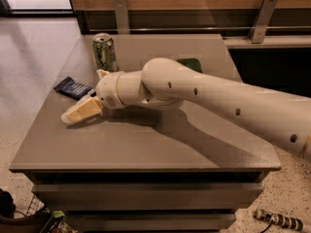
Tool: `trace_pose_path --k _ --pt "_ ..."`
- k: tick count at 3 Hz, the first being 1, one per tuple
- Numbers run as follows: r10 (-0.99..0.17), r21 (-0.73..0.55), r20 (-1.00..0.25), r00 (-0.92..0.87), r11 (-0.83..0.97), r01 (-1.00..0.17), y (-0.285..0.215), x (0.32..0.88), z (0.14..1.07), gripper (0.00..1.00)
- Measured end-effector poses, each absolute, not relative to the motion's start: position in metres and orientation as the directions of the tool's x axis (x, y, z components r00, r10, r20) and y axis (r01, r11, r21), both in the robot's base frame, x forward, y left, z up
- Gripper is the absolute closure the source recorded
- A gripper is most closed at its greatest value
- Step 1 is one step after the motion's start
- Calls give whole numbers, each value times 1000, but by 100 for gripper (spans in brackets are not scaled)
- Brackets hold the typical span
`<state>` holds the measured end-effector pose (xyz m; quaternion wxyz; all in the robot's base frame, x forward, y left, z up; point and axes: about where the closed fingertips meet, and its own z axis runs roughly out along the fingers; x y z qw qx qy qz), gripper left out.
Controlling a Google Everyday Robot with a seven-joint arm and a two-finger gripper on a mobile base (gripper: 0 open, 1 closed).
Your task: Pick rxbar blueberry
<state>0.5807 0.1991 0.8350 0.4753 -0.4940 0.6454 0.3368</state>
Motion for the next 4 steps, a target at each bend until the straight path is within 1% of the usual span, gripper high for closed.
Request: trace_pose_path --k 1,2,4 --pt "-306 -8 -949 -75 260 -966 216 585 825 0" --pt "-295 18 -951 -93 249 -968 225 589 814 3" --pt "-289 30 -952 -103 245 -969 229 591 810 64"
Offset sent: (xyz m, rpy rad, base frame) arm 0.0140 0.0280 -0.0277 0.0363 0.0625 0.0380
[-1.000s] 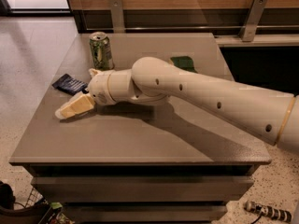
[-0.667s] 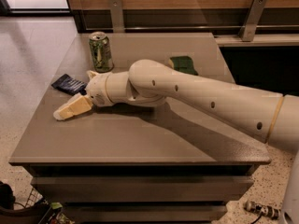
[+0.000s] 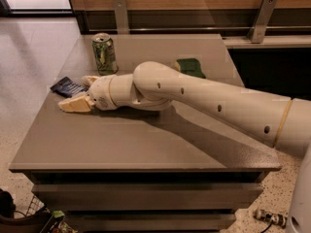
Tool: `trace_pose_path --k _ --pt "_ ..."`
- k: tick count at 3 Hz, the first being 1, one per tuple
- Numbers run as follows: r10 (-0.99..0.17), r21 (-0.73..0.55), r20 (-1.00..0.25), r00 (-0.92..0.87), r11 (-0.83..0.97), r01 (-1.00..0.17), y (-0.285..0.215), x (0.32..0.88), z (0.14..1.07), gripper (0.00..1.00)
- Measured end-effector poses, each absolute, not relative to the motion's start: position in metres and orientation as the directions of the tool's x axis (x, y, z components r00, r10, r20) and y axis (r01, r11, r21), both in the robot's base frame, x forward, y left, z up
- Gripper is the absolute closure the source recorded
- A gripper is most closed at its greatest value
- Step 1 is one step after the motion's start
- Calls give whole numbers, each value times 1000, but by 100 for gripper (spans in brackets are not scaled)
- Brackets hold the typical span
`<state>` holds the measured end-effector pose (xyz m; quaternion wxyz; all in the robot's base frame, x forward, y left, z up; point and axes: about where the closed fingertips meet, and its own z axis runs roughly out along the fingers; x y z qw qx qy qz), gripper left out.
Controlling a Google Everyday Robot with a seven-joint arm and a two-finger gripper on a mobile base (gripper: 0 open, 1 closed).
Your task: Pick rxbar blueberry
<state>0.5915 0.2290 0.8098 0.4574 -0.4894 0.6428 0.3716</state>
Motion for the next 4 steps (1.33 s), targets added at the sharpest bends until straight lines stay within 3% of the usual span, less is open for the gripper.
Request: trace_pose_path --k 1,2,4 --pt "-289 30 -952 -103 245 -969 229 591 812 95" --pt "-289 30 -952 -103 245 -969 229 591 812 100" --pt "-289 30 -952 -103 244 -969 229 591 812 100"
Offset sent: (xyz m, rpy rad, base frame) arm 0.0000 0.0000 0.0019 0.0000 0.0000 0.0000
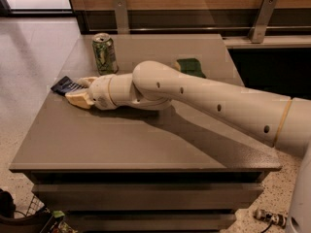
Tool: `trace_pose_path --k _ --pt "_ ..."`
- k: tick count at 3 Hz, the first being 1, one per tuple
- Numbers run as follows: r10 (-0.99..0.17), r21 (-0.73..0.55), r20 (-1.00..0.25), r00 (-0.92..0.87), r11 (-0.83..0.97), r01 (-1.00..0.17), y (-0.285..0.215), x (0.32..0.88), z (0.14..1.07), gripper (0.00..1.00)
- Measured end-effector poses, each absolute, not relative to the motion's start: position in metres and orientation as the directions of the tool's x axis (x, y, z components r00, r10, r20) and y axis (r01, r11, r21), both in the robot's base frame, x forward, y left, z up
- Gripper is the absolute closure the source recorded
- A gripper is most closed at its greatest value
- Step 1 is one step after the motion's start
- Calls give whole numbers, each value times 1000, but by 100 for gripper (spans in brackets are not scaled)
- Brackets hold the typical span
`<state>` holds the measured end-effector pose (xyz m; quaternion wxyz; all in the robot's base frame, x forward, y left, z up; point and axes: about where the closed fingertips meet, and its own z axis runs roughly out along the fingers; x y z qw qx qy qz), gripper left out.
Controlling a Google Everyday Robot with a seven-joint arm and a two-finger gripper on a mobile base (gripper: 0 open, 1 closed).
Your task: Pick rxbar blueberry
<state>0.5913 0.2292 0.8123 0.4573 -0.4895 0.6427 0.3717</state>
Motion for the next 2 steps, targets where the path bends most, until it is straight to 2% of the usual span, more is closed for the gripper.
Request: trace_pose_path --k 2 --pt "-289 30 -952 -102 244 -969 229 591 812 100"
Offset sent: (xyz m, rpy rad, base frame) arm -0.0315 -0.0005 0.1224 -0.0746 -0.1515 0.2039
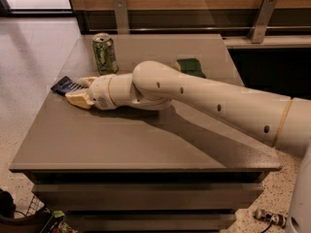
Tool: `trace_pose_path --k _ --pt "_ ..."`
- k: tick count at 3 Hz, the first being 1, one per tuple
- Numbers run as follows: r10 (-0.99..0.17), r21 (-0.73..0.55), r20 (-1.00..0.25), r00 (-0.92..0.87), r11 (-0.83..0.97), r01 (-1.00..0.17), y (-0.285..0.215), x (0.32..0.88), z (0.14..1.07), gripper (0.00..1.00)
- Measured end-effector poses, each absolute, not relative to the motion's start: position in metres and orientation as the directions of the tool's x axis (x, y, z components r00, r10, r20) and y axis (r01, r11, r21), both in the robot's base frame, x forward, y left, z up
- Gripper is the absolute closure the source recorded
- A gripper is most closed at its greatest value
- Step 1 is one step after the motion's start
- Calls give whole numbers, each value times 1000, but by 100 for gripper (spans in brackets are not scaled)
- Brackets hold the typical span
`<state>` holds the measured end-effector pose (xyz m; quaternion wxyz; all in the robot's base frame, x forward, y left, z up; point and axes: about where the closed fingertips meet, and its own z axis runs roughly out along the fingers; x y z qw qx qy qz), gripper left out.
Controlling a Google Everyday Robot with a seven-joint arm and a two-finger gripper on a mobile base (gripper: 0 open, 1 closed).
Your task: Pick rxbar blueberry
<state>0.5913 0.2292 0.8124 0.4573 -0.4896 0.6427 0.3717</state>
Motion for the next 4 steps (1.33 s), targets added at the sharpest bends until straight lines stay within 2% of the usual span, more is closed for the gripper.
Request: trace_pose_path --k 1,3,4 --pt "-292 27 -951 -99 241 -970 229 591 815 100" --pt "-396 -143 -912 103 73 -987 237 552 933 100" --pt "-409 -195 -896 172 14 -981 235 540 969 100"
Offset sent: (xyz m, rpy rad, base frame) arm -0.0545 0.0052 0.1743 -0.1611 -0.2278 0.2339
